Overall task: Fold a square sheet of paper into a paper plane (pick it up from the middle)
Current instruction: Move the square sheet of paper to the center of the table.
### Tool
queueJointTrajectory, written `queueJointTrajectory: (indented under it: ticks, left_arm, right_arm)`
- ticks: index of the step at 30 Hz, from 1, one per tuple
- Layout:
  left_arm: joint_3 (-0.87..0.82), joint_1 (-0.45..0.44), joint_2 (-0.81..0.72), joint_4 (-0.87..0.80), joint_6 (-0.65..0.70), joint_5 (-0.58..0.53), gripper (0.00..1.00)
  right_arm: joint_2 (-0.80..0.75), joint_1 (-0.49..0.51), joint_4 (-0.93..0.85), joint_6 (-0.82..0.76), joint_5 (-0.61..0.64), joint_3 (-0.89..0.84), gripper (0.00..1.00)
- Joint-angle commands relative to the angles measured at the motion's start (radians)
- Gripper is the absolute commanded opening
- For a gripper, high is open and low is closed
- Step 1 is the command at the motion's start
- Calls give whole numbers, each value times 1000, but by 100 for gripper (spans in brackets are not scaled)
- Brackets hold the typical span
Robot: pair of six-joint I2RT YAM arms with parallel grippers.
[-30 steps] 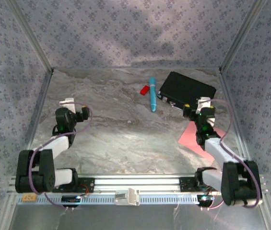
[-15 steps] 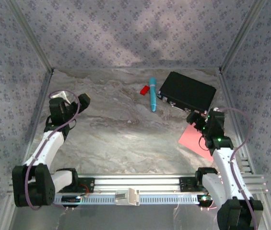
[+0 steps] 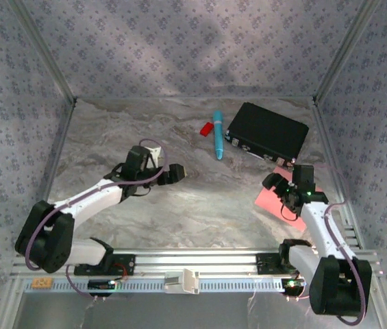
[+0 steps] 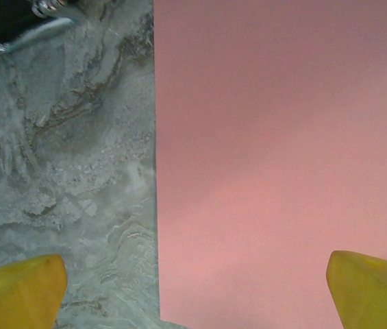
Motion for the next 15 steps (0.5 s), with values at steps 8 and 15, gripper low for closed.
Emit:
queueJointTrajectory:
  ticks: [8, 15]
  left_arm:
    - [94, -84, 7, -98, 9, -98, 100]
    - [114, -104, -114, -225, -41, -237, 100]
  right_arm:
    - [230, -13, 20, -50, -9, 82, 99]
    - [298, 64, 69, 26, -96, 51, 99]
